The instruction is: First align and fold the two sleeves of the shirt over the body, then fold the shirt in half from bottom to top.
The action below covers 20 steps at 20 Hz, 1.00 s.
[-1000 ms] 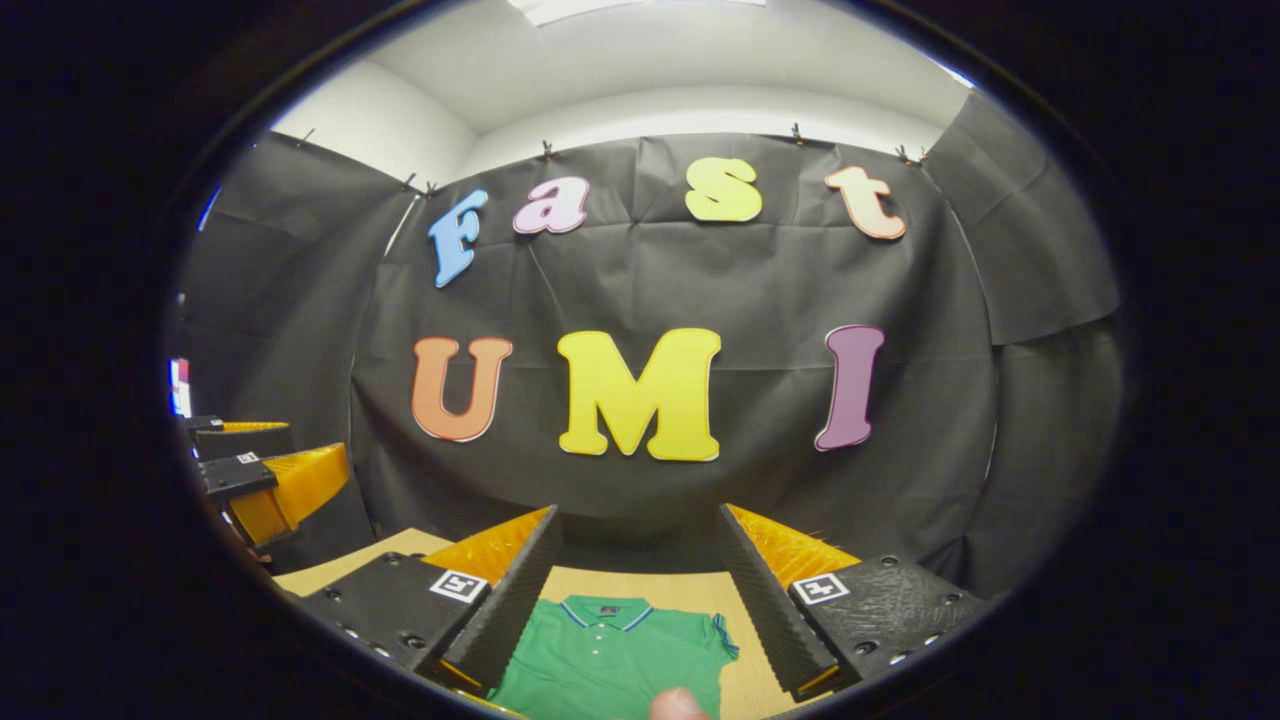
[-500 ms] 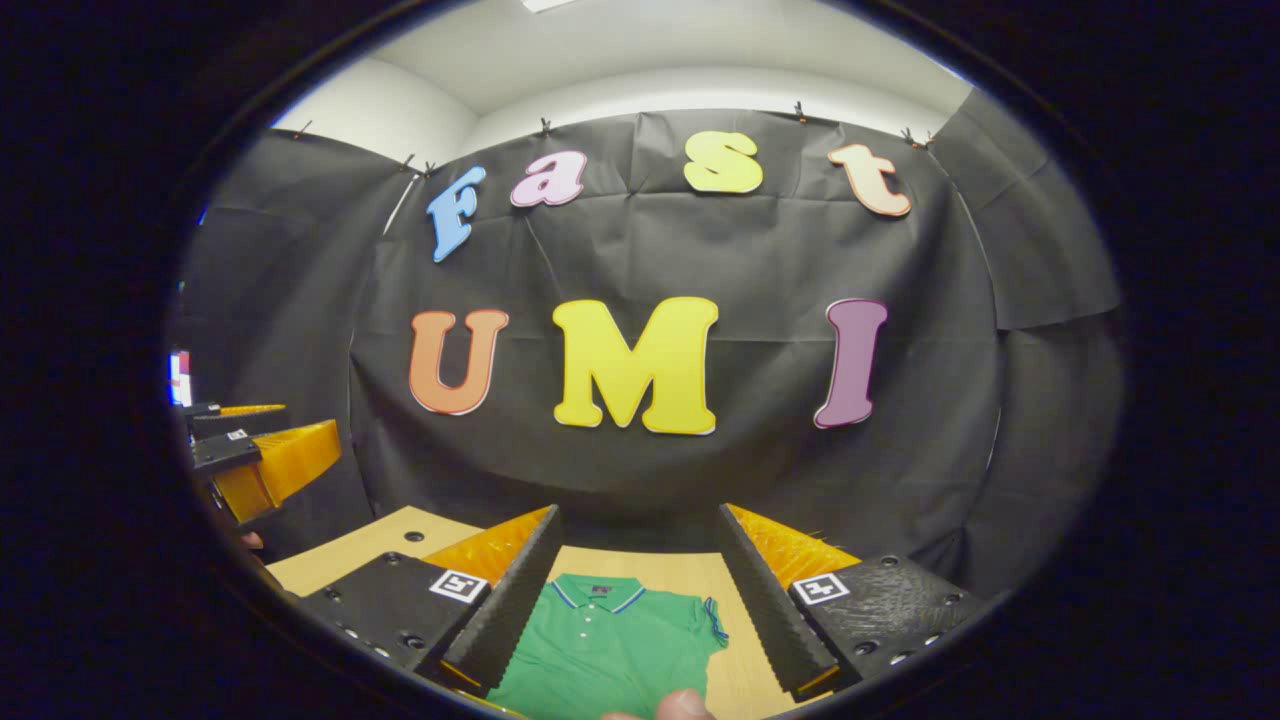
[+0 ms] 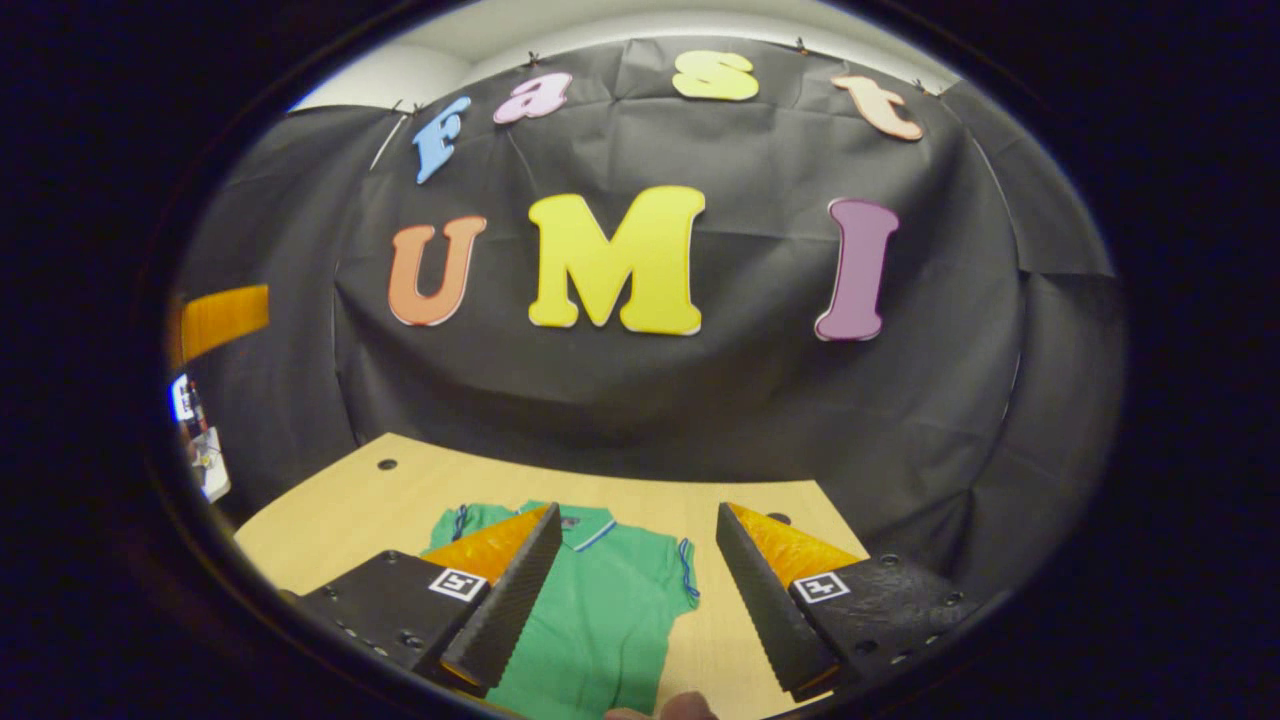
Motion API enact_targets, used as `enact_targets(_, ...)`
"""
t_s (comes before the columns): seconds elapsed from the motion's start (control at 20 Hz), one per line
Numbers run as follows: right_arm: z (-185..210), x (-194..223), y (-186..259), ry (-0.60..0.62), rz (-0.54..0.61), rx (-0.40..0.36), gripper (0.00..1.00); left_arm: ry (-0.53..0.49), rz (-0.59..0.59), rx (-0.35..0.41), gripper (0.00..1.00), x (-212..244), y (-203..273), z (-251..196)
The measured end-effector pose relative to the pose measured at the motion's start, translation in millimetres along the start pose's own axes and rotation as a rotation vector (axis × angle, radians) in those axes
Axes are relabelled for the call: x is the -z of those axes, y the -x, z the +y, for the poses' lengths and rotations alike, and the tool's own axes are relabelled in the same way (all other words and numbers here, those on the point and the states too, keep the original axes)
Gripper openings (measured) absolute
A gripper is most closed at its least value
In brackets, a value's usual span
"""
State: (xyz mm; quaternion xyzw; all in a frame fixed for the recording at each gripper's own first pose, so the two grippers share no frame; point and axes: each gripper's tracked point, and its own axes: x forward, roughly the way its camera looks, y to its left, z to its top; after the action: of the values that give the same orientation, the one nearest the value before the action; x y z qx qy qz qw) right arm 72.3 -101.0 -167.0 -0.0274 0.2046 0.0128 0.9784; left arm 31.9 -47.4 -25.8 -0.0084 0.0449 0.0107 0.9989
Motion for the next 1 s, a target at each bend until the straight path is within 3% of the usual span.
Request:
enact_targets(0.25, -31, 72, -74, -0.02, 0.19, -0.014, 0.95, -0.014, 0.019, -0.029, 1.0, 4, -6, -5)
enact_targets(0.5, -61, 124, -148, -0.031, 0.306, 0.021, 0.96, -0.035, 0.023, -0.065, 1.0, 3, -15, -3)
enact_targets(0.8, -65, 181, -206, -0.002, 0.44, 0.002, 0.94, -0.038, 0.029, -0.091, 1.0, 3, -30, -8)
enact_targets(0.85, -64, 187, -209, -0.015, 0.46, -0.006, 0.81, -0.039, 0.033, -0.093, 1.0, 4, -30, -9)
enact_targets(1.0, -65, 196, -218, -0.046, 0.499, -0.007, 0.58, -0.053, 0.039, -0.109, 1.0, 4, -30, -8)
